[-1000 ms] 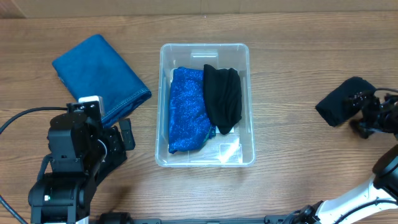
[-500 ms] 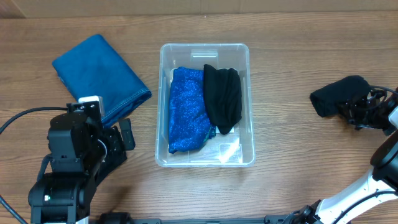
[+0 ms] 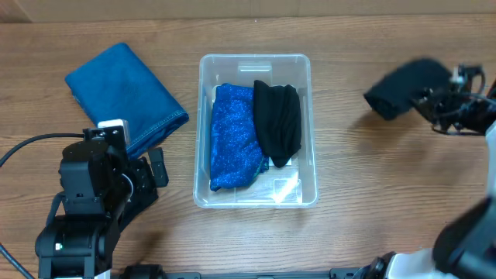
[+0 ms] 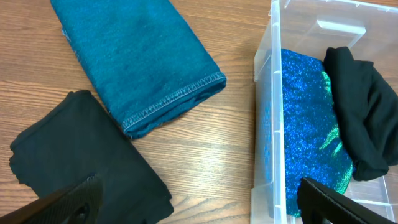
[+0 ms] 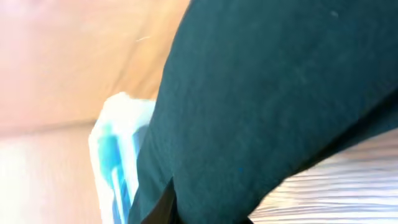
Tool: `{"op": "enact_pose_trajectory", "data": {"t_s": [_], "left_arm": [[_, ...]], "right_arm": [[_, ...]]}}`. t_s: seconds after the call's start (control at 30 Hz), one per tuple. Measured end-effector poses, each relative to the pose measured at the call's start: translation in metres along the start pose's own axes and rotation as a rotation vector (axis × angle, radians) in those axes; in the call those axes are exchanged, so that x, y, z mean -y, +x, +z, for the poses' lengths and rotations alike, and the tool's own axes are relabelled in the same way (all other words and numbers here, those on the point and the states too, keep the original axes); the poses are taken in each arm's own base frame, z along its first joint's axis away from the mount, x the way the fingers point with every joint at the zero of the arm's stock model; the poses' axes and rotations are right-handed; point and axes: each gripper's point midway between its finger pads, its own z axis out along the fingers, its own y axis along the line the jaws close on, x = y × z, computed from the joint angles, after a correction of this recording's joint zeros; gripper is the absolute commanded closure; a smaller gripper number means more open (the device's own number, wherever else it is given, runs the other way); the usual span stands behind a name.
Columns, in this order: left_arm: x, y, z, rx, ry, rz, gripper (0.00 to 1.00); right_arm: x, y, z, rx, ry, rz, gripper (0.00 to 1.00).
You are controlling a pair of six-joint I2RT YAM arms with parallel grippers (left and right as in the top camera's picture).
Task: Pack container
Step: 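Grasp the second black cloth with the right gripper and carry it over the bin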
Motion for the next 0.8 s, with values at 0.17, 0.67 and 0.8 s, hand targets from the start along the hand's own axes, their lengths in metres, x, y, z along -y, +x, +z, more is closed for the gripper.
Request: {"op": "enact_pose_trajectory", "data": {"t_s": [0.17, 0.67, 0.8], "left_arm": [[0.000, 0.000, 0.000, 0.000, 0.000, 0.000, 0.00], [0.000, 0.000, 0.000, -0.001, 0.000, 0.000, 0.00], [-0.001, 0.005, 0.000, -0.022, -0.003, 0.000, 0.00]], "right_arm": [[-0.126, 0.068, -0.006, -0.066, -0.114, -0.354, 0.93], [-0.191, 0.303, 0.096, -0.649, -0.082, -0.807, 0.96], [-0.179, 0.316, 0.140, -0.687, -0.033, -0.747, 0.96]]}}
